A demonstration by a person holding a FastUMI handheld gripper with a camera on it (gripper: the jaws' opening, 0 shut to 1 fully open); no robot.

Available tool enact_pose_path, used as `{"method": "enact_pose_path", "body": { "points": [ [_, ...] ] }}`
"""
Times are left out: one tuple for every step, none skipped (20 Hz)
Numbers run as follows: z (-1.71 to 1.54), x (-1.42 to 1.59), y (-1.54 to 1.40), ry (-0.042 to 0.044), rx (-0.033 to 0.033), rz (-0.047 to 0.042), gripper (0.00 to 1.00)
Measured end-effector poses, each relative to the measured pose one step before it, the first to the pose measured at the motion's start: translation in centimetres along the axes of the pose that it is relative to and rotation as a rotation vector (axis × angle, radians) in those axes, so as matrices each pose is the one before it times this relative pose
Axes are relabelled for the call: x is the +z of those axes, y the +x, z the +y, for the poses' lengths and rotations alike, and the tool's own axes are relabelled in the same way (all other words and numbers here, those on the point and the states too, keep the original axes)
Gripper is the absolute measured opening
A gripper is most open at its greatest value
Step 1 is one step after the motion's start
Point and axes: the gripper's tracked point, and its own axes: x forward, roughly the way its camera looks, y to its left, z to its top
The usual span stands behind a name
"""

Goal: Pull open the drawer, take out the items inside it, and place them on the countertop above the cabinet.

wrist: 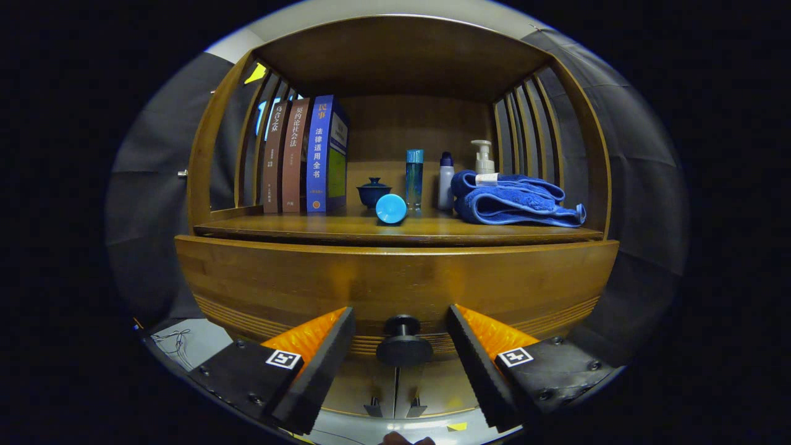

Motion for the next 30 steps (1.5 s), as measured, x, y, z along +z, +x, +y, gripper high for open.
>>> {"method": "enact_pose_path", "body": {
  "points": [
    [0.044,0.085,0.421,0.00234,0.00035,0.00159,1.0],
    [0.042,-0.003,0.429,0.00343,0.00047,0.0023,1.0],
    [-0.109,-0.045,0.267,0.00198,-0.00562,0.00165,1.0],
    [-0.023,0.147,-0.01,-0.00293,-0.00309,-0.00224,1.0],
    [0.052,0.03,0.112,-0.00249,-0.00095,-0.01143,1.0],
    [0.066,-0.102,-0.003,-0.00042,-0.00094,0.00299,1.0],
    [0.039,-0.471,0.027,-0.00164,0.00066,0.01345,1.0],
    [0.17,-0.087,-0.063,0.00022,0.00616,0.00362,1.0],
    [0.396,-0.051,0.016,0.00132,0.01813,0.01166,1.0],
    [0.313,-0.371,-0.096,-0.00689,0.01341,0.01925,1.0],
    [-0.072,-0.101,-0.411,-0.01304,0.00221,0.01588,1.0],
    [0.017,0.258,-0.423,-0.01007,0.0019,0.00283,1.0],
    [0.056,0.549,-0.58,-0.00505,-0.00076,-0.01007,0.99],
    [0.023,0.823,-0.731,0.00027,-0.00056,-0.01662,0.99],
    [-0.05,0.87,-0.597,0.00006,-0.00206,-0.01502,0.99],
    [-0.049,0.994,-0.688,0.00099,-0.00273,-0.01465,0.99],
    [0.018,0.963,-0.766,0.00244,-0.00175,-0.01254,0.99],
    [-0.024,0.982,-0.743,0.00224,-0.00187,-0.01342,0.99],
    [-0.108,1.001,-0.836,0.0019,-0.003,-0.01149,0.99],
    [-0.044,0.955,-0.584,0.00418,0.00025,-0.01265,0.99],
    [0.16,0.959,-0.873,0.00554,0.00329,-0.01099,0.99],
    [0.071,0.949,-0.915,0.00464,0.00393,-0.00819,0.99],
    [0.035,0.837,-0.951,0.00525,0.00322,-0.00816,0.98],
    [0.092,0.935,-0.895,0.00225,0.00119,-0.00822,0.99],
    [-0.005,0.87,-0.816,-0.00072,0.00008,-0.01061,0.98],
    [0.101,1.086,-0.919,-0.00177,0.00236,-0.01066,0.98],
    [0.33,1.039,-1.048,0.00237,0.01065,-0.01269,0.98],
    [0.399,1.161,-1.011,0.00403,0.01064,-0.01228,0.99],
    [0.178,1.068,-0.966,0.00157,0.00683,-0.01167,0.98],
    [0.138,1.191,-1.009,0.00022,0.0013,-0.01104,0.98]
  ]
}}
